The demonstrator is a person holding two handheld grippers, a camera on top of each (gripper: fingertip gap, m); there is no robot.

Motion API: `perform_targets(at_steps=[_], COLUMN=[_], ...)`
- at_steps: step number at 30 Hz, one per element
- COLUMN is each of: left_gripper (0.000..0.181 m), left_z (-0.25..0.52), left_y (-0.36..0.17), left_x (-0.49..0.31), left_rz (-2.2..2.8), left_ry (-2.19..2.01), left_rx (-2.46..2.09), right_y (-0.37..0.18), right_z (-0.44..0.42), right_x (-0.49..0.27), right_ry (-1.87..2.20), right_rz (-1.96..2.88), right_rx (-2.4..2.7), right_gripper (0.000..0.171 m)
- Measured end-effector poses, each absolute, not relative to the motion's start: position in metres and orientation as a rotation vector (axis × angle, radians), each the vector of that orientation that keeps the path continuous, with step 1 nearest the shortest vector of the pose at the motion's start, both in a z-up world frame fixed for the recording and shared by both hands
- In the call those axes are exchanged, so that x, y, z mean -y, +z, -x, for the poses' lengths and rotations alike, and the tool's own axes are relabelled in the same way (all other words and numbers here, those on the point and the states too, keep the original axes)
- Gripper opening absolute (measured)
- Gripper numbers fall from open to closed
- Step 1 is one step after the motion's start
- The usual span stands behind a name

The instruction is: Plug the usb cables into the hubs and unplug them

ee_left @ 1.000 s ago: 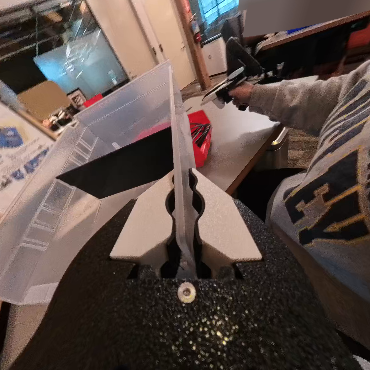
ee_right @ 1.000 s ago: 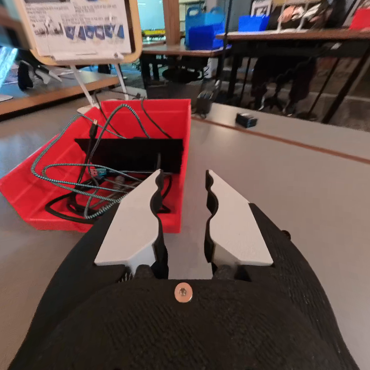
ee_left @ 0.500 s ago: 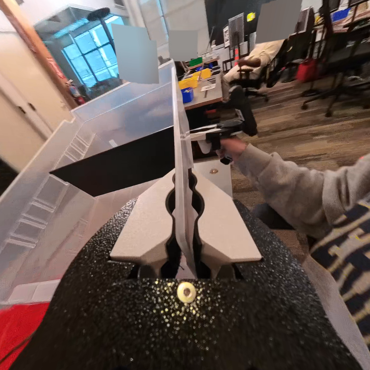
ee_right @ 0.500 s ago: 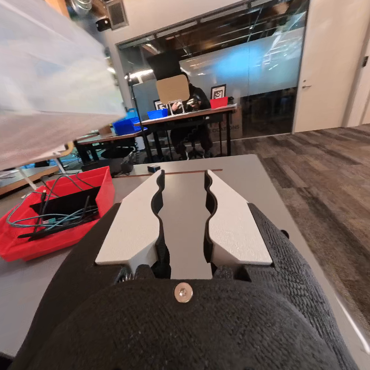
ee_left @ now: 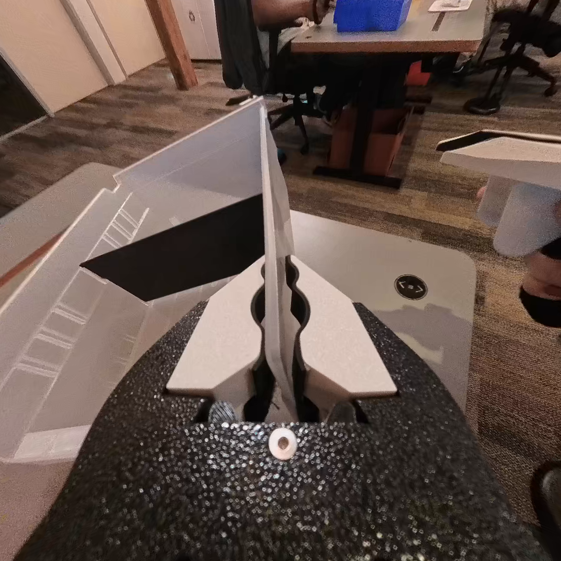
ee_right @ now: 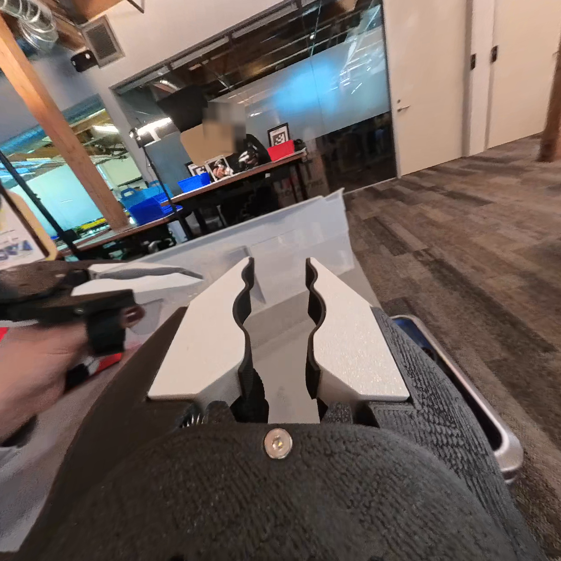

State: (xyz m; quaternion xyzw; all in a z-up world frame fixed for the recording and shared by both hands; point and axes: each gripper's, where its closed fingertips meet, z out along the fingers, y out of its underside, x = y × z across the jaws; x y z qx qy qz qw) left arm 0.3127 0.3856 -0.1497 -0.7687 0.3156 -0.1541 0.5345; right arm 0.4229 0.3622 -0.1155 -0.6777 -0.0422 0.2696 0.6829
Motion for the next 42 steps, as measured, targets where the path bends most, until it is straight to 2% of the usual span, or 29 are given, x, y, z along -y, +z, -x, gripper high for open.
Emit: perform_targets(at_steps=[1,10,13,14,16,21,25,28,33,38,42], left_gripper=[0.004,0.004,0.06,0.074,0.084,0.082,0.082,0.09,0.103,0.1,0.095], left_z=[-0.315,-0.321,-0.318,-0.315,-0.3,-0.201,-0.077,0.002,0.059,0.071,0.08], left_y=[-0.156,-0.209,-0.192,-0.181,-0.161,-0.115,-0.098,-0.103,-0.148,-0.176,-0.184], left_x=[-0.387,-0.378,-0.359,-0.347,-0.315,-0.24,-0.217,-0.208,-0.217,-0.23,-0.236], left_rz=[1.835,1.809,1.728,1.691,1.61,1.396,1.385,1.455,1.621,1.731,1.764], left_ry=[-0.378,-0.239,-0.237,-0.243,-0.251,-0.129,0.116,0.206,0.196,0.198,0.206], left_rx=[-0.736,-0.729,-0.735,-0.756,-0.803,-0.713,-0.408,-0.16,-0.021,0.007,0.047], right_y=[-0.119,-0.134,-0.132,-0.129,-0.122,-0.116,-0.145,-0.17,-0.192,-0.211,-0.215], right_z=[-0.419,-0.381,-0.377,-0.377,-0.376,-0.348,-0.319,-0.302,-0.285,-0.292,-0.298], right_x=[-0.364,-0.375,-0.374,-0.375,-0.375,-0.377,-0.377,-0.379,-0.376,-0.376,-0.373], right_ry=[0.61,0.657,0.642,0.632,0.613,0.58,0.449,0.338,0.226,0.079,0.113], right_rz=[1.535,1.605,1.605,1.601,1.586,1.692,1.925,2.033,2.125,2.196,2.229], right_rx=[0.105,0.188,0.197,0.188,0.162,0.145,0.231,0.329,0.429,0.499,0.497], right_gripper=[0.032,0.033,0.036,0.038,0.047,0.085,0.119,0.122,0.123,0.118,0.112])
